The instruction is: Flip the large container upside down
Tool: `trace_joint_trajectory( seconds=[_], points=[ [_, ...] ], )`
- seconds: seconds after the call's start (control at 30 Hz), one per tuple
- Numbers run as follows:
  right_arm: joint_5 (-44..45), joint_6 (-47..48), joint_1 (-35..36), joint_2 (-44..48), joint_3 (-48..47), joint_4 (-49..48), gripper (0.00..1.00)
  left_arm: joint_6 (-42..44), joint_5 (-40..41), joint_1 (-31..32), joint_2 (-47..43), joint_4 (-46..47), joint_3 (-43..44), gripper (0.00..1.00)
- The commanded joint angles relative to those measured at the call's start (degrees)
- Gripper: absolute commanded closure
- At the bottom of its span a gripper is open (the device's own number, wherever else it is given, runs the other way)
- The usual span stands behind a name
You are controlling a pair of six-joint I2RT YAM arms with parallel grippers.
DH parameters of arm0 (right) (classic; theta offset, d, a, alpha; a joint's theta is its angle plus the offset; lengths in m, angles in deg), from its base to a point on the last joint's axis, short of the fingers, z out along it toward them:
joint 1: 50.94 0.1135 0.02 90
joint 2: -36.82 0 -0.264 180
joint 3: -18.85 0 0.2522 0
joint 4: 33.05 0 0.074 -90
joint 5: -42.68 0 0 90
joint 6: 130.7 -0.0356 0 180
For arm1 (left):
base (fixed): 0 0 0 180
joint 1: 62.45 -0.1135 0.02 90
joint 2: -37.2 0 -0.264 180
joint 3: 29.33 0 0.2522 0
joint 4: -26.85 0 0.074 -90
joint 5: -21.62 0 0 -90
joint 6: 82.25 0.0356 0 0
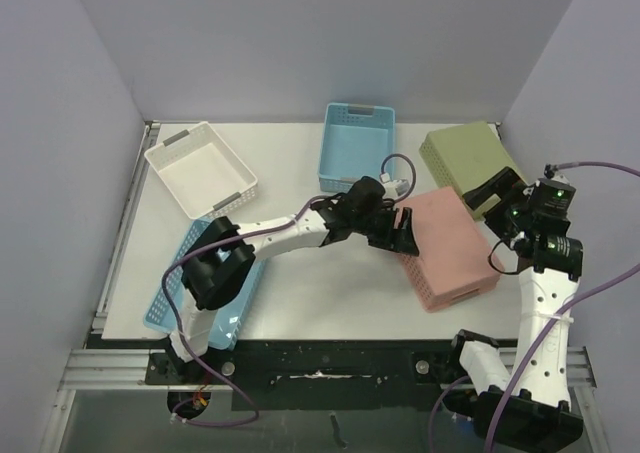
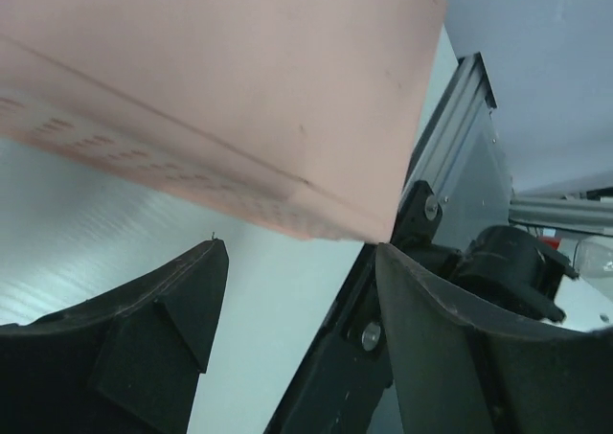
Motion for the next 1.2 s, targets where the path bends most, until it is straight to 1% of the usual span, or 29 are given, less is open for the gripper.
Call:
trace_joint_trajectory(
  seconds=[0.0,0.07,0.13,0.17,0.2,0.27,0.3,0.33,0.43,0.57,0.63,0.73,0.83,0.93,1.0,1.1,1.17],
  points=[
    [-2.29,3.17,0.41,-0.23,2.53,-1.18,0.02,2.08,-3.87,-2.69,-11.67,3.23,-5.29,0.37],
    [-4.4,3.67,1.03,-1.31,3.98,-2.58,0.02,2.06,-5.13,-3.98,-18.17,2.04,-10.87,0.37],
    [-4.59,2.87,3.4,-2.59,4.59,-4.65,0.02,2.31,-4.1,-4.84,-23.8,0.31,-15.17,0.37],
    [-3.77,2.2,5.85,-3.38,4.7,-6.0,0.02,2.41,-3.26,-5.3,-26.61,-0.68,-16.89,0.37],
    [-1.12,1.11,9.1,-4.27,4.66,-7.13,0.02,2.55,-1.29,-6.01,-29.06,-2.13,-18.32,0.37],
    [4.08,-1.18,17.17,-7.33,4.03,-9.24,0.02,2.57,1.85,-7.93,-33.29,-5.14,-20.3,0.37],
    [6.2,-2.15,22.16,-10.41,3.42,-9.98,0.02,2.51,3.48,-9.24,-34.86,-6.76,-20.91,0.37],
    [8.27,-2.63,25.49,-13.03,2.47,-10.33,0.02,2.21,5.41,-10.76,-36.34,-8.7,-21.15,0.37],
    [10.26,-3.16,30.74,-21.43,-1.09,-11.65,0.03,2.43,9.43,-16.25,-39.75,-14.75,-20.5,0.36],
    [9.99,-0.76,32.99,-30.92,-5.38,-15.47,0.02,3.08,12.09,-22.49,-42.47,-18.06,-20.18,0.37],
    [10.59,0.69,33.13,-35.74,-8.98,-15.19,0.02,4.28,12.63,-23.79,-42.69,-19.52,-19.5,0.36],
    [10.73,2.33,33.13,-41.69,-14.43,-13.55,0.03,5.59,12.42,-24.15,-42.26,-21.21,-18.66,0.37],
    [10.12,2.31,33.81,-43.76,-17.85,-13.35,0.02,5.77,11.41,-24.2,-42.34,-21.27,-18.91,0.37],
    [9.67,1.89,34.16,-44.54,-18.59,-15.82,0.02,5.39,10.91,-24.24,-42.98,-20.12,-20.18,0.37],
    [9.76,1.55,33.74,-47.12,-19.1,-16.1,0.02,5.21,10.67,-24.28,-43.15,-19.59,-20.74,0.37],
    [9.51,1.33,33.34,-51.0,-19.97,-14.27,0.02,5.16,10.29,-24.29,-43.1,-19.49,-21.14,0.37],
    [9.96,1.3,33.46,-51.53,-18.82,-13.72,0.02,5.08,10.01,-24.29,-43.16,-19.15,-21.54,0.37]
  ],
)
